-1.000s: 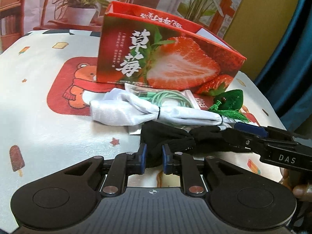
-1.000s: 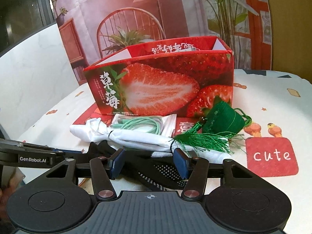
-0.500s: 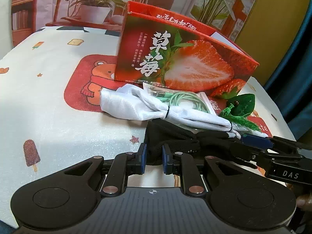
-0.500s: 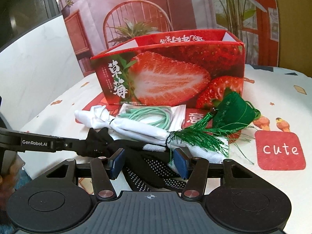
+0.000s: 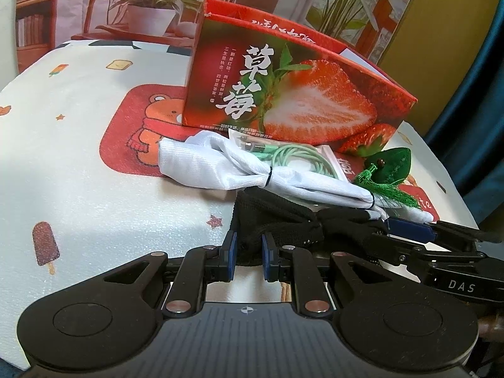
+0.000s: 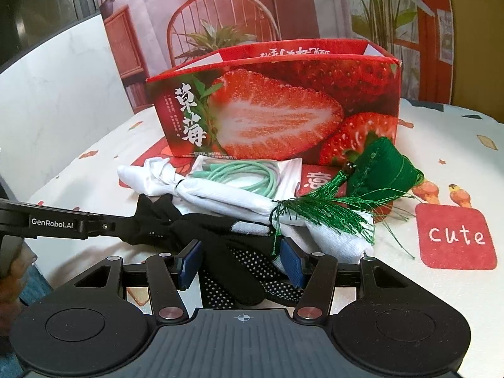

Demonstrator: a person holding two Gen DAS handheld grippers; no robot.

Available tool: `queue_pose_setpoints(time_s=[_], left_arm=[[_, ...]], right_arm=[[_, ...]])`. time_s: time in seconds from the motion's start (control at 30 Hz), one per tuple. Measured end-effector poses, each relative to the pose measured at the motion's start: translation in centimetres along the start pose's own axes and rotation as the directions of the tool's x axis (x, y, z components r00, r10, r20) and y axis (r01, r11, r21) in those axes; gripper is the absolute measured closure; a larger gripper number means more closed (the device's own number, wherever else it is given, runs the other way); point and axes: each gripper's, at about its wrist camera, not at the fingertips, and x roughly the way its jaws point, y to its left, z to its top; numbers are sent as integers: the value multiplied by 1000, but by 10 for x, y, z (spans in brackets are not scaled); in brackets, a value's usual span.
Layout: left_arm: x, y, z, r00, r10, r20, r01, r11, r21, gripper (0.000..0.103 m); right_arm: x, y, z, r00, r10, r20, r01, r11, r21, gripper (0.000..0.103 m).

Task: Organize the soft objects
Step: 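Hold the black gloves with both grippers and start lifting them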

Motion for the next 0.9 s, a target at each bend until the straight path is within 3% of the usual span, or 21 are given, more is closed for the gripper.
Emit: queue_pose_setpoints(time_s=[0.47,0.67,0.9], left_arm=[[2,2,-1,1000,-10,5,10,1000,-8,86],[2,3,-1,1000,-6,11,6,1000,-25,85],[0,8,-3,1000,7,17,-6,999,-37,85]], right_arm=[[-1,3,-2,1000,-8,6,9,1000,-25,51],[-7,15,-1,999,-2,44,6,996,-91,52],[0,26,1,1000,7,30,-2,990,-143,53]])
